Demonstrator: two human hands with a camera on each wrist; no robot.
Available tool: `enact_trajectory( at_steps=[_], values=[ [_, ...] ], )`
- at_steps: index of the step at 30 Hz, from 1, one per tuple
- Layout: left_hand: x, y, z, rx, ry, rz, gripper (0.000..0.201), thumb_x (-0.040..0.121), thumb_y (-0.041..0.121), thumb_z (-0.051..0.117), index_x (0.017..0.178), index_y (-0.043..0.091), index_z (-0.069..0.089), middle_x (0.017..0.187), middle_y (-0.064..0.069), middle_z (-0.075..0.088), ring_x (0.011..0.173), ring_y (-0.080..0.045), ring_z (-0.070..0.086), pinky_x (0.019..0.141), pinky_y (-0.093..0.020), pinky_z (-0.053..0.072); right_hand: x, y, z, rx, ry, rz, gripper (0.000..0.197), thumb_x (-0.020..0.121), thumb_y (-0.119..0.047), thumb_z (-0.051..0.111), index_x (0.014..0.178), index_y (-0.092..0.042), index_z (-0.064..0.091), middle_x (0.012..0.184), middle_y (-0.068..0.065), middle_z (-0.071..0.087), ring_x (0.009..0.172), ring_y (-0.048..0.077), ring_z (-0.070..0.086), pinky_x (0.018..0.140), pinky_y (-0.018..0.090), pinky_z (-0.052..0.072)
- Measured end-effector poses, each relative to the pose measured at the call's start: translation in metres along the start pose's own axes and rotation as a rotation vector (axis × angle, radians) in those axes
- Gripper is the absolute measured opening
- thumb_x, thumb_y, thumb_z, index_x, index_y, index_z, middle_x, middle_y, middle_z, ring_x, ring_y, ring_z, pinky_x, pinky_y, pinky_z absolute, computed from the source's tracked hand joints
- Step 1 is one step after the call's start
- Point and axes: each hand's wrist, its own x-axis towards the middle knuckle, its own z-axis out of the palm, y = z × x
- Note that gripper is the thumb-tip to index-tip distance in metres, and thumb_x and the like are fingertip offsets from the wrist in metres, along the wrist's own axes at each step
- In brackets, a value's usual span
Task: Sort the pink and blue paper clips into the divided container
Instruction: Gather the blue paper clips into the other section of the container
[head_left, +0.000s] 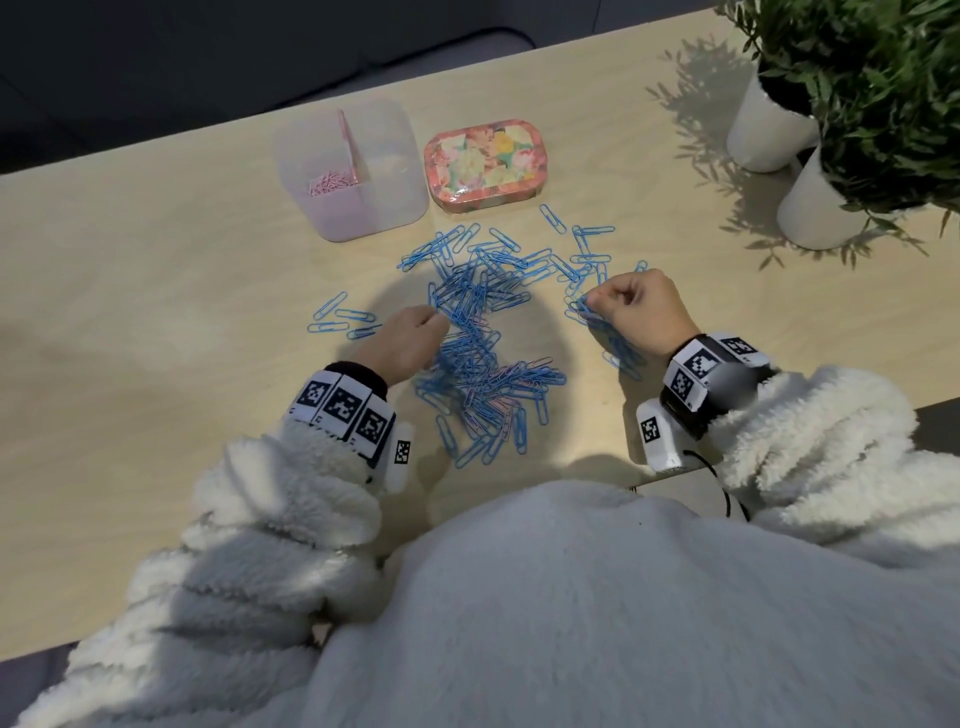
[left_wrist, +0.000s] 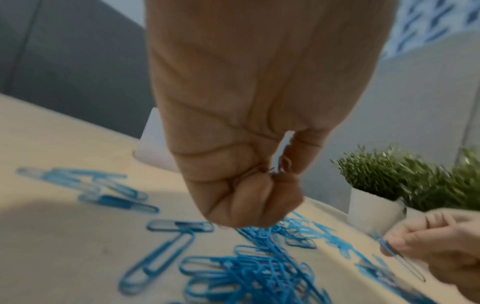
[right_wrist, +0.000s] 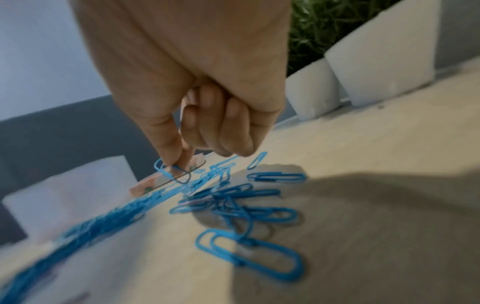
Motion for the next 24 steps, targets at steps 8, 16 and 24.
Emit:
enact_trajectory(
  at_steps=[8, 16, 24],
  values=[
    [0.008, 0.014, 0.027, -0.415, -0.234, -0.138, 0.033, 0.085, 0.034, 0.047, 0.058, 0.018, 0.039, 0.046, 0.006, 0.042, 0.042, -0.012, 0.040, 0.041, -0.015, 0.031, 0.001, 0.006, -0.016, -0.063, 0.005, 0.063, 0.019, 0.081, -0.012, 0.058, 0.062, -0.013, 0.063, 0.078, 0.007, 0.071, 0.069, 0.014, 0.063, 0.072, 0.031, 0.049],
    [0.016, 0.026, 0.047, 0.129, -0.055, 0.192, 0.021, 0.095, 0.021, 0.044, 0.088, 0.010, 0.060, 0.063, 0.008, 0.044, 0.055, -0.007, 0.042, 0.052, -0.022, 0.031, -0.012, -0.004, 0.006, -0.505, -0.046, -0.100, 0.011, 0.080, -0.026, 0.063, 0.090, -0.022, 0.067, 0.099, 0.008, 0.070, 0.097, 0.033, 0.061, 0.073, 0.032, 0.041],
    [0.026, 0.034, 0.067, 0.462, -0.003, 0.278, 0.016, 0.084, 0.029, 0.062, 0.093, 0.016, 0.062, 0.092, -0.002, 0.062, 0.090, -0.021, 0.057, 0.074, -0.031, 0.043, -0.005, 0.005, 0.007, -0.256, -0.020, -0.022, 0.015, 0.074, -0.020, 0.068, 0.063, -0.023, 0.058, 0.076, 0.004, 0.066, 0.078, 0.024, 0.062, 0.070, 0.033, 0.048]
  ],
)
